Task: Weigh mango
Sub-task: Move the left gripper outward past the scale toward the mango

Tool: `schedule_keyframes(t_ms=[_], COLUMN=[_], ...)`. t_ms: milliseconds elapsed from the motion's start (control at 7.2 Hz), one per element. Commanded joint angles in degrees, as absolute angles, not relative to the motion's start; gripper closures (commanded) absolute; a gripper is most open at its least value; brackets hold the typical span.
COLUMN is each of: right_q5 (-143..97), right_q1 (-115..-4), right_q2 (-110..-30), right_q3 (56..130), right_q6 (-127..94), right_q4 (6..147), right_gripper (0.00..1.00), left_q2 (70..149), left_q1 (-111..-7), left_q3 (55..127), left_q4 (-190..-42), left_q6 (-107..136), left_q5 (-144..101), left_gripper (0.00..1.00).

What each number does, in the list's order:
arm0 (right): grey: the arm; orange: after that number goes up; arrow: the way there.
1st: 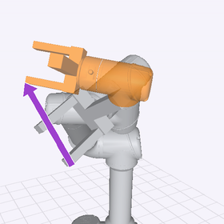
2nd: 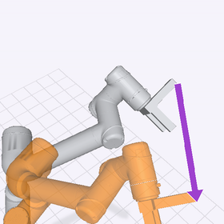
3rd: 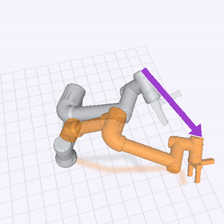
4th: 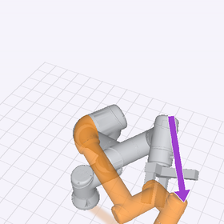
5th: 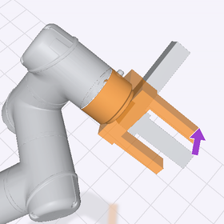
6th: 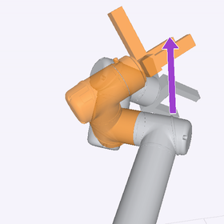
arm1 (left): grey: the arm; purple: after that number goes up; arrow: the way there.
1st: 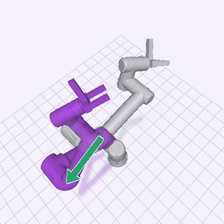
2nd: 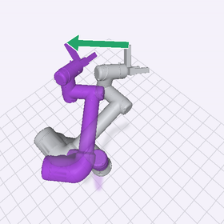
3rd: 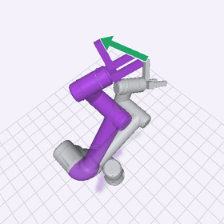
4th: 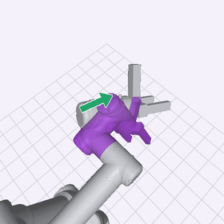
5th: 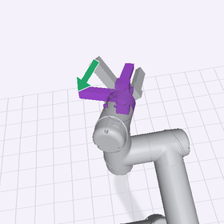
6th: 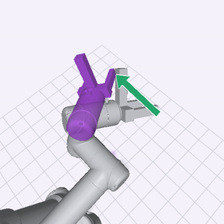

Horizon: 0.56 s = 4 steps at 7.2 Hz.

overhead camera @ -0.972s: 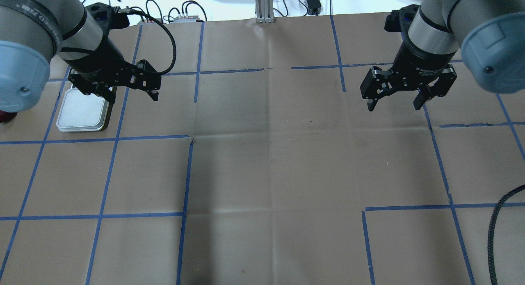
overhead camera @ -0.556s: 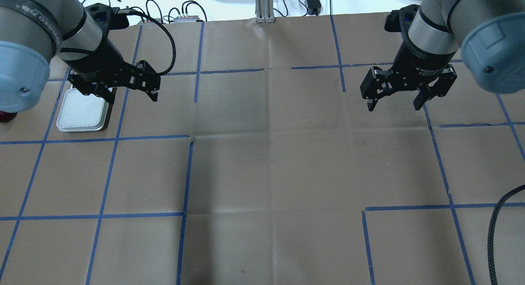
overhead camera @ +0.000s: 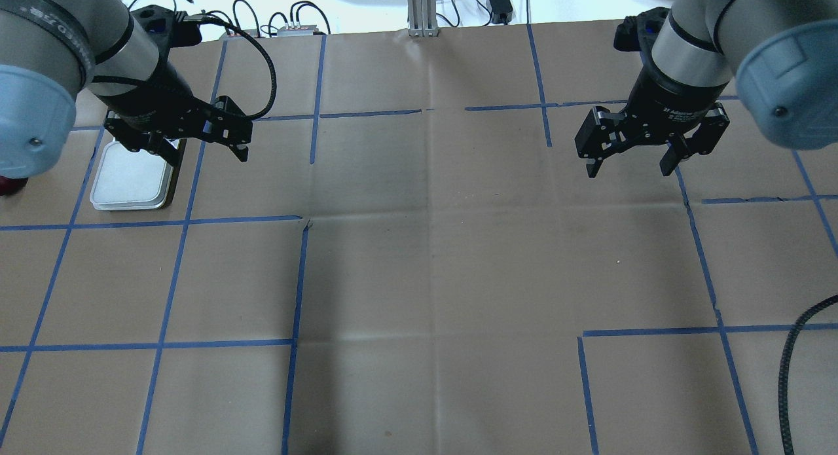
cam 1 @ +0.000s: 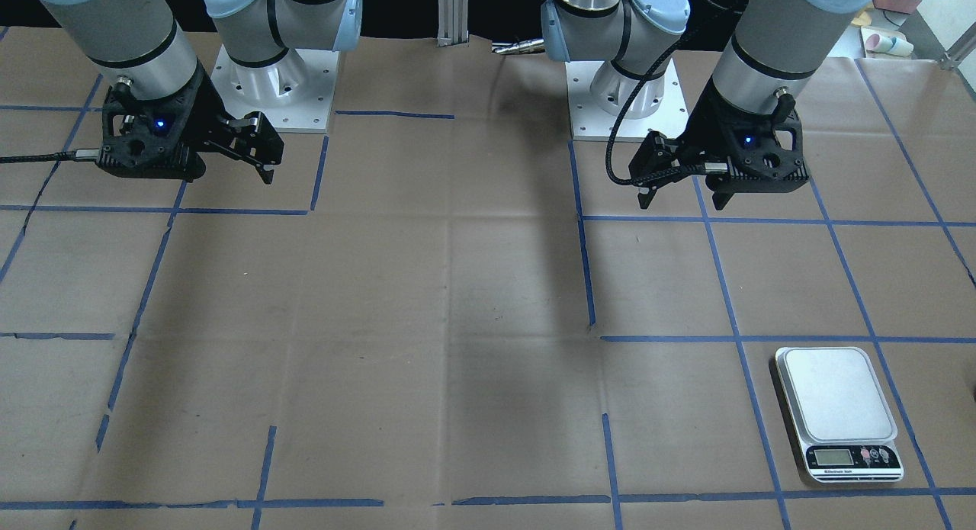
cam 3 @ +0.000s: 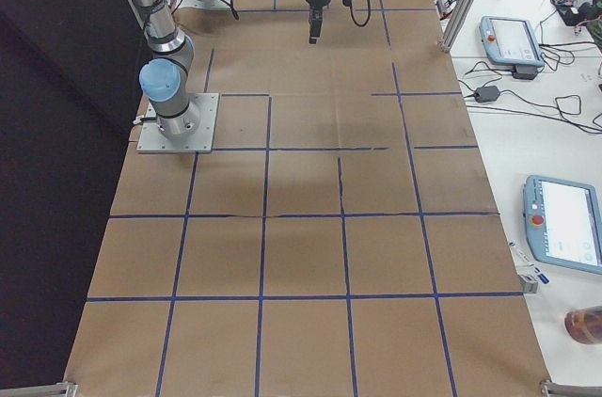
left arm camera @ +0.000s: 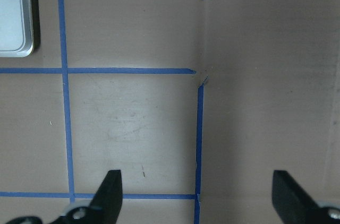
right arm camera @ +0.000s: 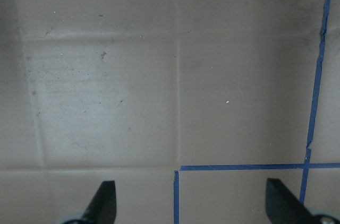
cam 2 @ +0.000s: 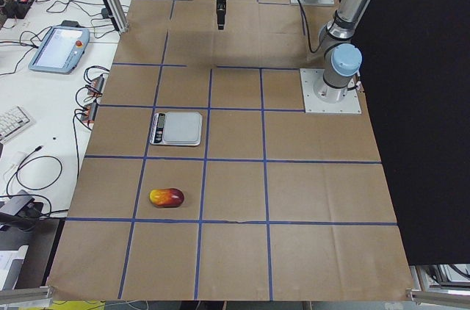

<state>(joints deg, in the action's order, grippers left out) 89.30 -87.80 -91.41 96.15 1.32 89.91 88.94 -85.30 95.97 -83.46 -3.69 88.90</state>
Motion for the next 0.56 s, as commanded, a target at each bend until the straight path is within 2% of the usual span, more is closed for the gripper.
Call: schedule_keyframes(t_ms=[0,139,417], right_q5=[89.3,89.3,89.3], right_q1=[-87.8,-87.8,-87.8], right_q2=[-91.4,-91.4,-91.4], right_q3=[96.2,96.2,96.2], right_q6=[1.3,1.3,1.3], right_q4=[89.9,89.9,89.9], right_gripper=[0.00,0.00,0.00], left_q2=[89.5,89.3,90.6], left_q1=[-85.1,-84.6,-74.0], left_q3=[95.5,95.6,95.6], left_q4=[-83.5,-83.6,-83.9], left_q6=[-3.7,-3.5,-4.0], left_q5=[88.8,88.8,88.6], left_gripper=[0.00,0.00,0.00])
